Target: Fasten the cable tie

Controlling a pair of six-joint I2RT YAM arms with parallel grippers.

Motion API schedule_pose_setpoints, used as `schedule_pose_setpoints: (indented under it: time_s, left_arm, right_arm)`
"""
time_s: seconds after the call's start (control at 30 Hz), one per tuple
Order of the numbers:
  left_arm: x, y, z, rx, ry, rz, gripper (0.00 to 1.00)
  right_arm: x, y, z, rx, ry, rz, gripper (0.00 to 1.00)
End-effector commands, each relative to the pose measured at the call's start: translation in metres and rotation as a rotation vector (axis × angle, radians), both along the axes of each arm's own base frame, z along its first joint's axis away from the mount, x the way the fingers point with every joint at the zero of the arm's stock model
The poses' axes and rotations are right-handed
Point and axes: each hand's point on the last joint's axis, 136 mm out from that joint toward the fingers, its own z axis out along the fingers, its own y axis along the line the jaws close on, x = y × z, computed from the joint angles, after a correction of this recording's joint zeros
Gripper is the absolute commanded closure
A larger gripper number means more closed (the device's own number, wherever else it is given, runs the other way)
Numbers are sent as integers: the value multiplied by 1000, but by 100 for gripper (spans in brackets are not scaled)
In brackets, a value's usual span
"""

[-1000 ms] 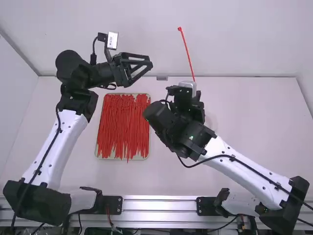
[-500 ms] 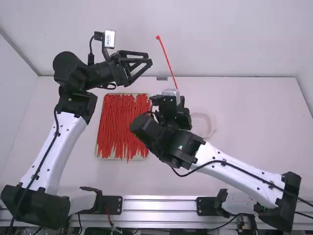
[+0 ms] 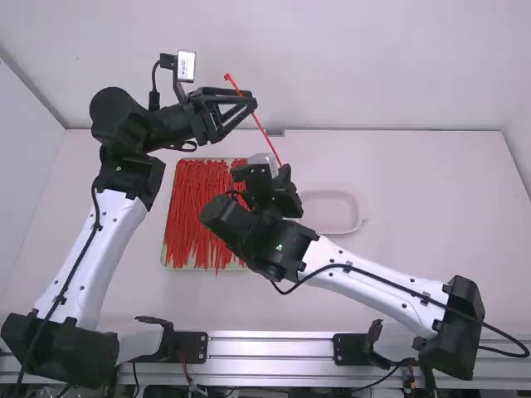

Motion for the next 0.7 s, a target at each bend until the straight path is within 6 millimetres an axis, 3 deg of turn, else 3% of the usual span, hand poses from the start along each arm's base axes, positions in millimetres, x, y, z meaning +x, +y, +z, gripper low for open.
schedule_pose_setpoints:
  time_s: [0.0, 0.03, 0.1, 0.13, 0.2, 0.67]
  left_arm:
    - [-10, 0, 17, -9, -54, 5, 45]
    - [-9, 0, 17, -11, -53, 9, 51]
    - [-8, 0, 18, -14, -52, 16, 75]
    - [-8, 0, 18, -13, -53, 16, 78]
    - [-8, 0, 18, -11, -63, 19, 98]
    - [-7, 1, 18, -10, -70, 26, 99]
  right_arm:
    - [1, 0, 12, 20, -18, -8, 100]
    - [1, -1, 11, 18, -17, -8, 100]
    - [0, -1, 11, 14, -15, -8, 100]
    - [0, -1, 11, 14, -14, -8, 100]
    - [0, -1, 11, 14, -14, -7, 100]
    - [1, 2, 9, 6, 3, 11, 100]
